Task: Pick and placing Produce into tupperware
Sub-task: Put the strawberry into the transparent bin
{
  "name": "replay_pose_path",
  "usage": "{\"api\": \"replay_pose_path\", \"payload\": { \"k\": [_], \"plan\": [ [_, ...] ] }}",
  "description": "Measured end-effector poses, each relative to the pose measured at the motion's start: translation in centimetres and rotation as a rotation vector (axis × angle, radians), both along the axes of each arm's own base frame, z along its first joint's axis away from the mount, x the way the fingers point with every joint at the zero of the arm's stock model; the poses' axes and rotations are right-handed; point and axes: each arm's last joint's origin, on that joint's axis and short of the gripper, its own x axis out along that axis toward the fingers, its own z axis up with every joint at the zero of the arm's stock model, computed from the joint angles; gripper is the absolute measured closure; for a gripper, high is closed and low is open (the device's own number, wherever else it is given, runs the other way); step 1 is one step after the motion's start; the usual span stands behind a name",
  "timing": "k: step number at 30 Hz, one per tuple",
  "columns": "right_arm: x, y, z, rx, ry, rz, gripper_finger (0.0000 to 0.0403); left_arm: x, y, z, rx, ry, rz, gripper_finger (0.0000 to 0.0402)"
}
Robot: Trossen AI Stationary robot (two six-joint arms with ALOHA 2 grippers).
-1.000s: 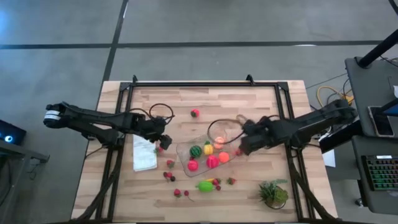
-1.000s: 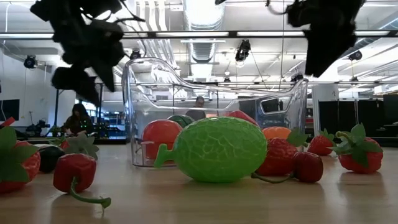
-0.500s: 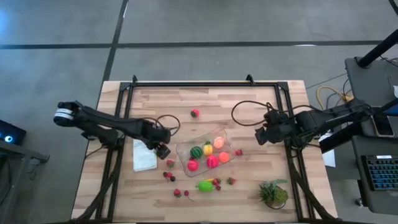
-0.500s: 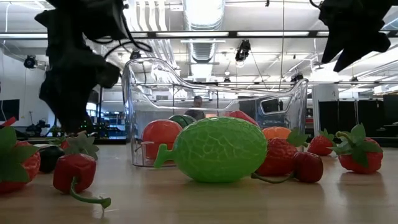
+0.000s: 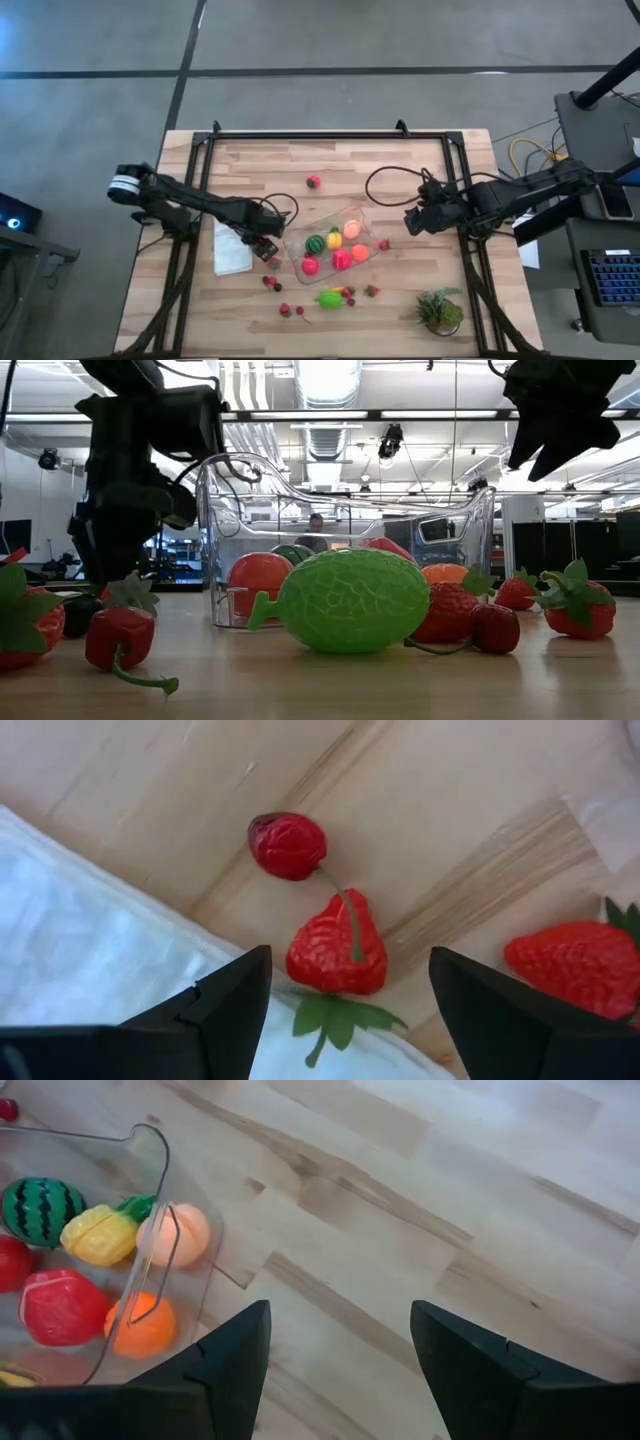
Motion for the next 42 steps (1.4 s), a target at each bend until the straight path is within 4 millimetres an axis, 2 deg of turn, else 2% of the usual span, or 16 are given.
{"api": "replay_pose_path", "payload": {
  "k": [7,17,21,26,32,34,37,40,42],
  "plan": [
    [0.5,0.1,-0.3,-0.004,0.018,0.000,0.0170,0.0,0.0,-0.1,0.001,0.005,-0.004,0.0160],
    [1.2,0.4,-0.8,-0.008,0.033,0.000,0.0170,-0.1,-0.1,-0.1,-0.032,0.008,-0.029,0.0260],
    [1.3,0.4,-0.9,-0.007,0.037,0.001,0.0170,0.4,-0.3,0.6,-0.081,-0.017,-0.038,0.0284],
    [1.3,0.4,-0.8,-0.006,0.032,0.002,0.0170,1.1,-0.3,3.6,-0.058,-0.135,-0.060,0.0278],
    [1.4,0.4,-0.8,0.000,0.026,0.011,0.0170,0.1,0.6,9.5,0.200,-0.278,0.013,0.0268],
    [1.4,0.5,-0.8,0.006,0.028,0.023,0.0170,-0.2,1.0,11.5,0.282,-0.369,0.037,0.0267],
    [1.4,0.5,-0.8,0.007,0.029,0.028,0.0170,0.4,0.9,14.3,0.326,-0.618,-0.060,0.0267],
    [1.5,0.5,-0.8,0.004,0.028,0.035,0.0170,1.6,0.4,15.6,0.267,-0.847,-0.183,0.0266],
    [1.5,0.5,-0.8,0.003,0.027,0.036,0.0170,2.4,0.2,15.0,0.197,-0.877,-0.231,0.0266]
  ]
}}
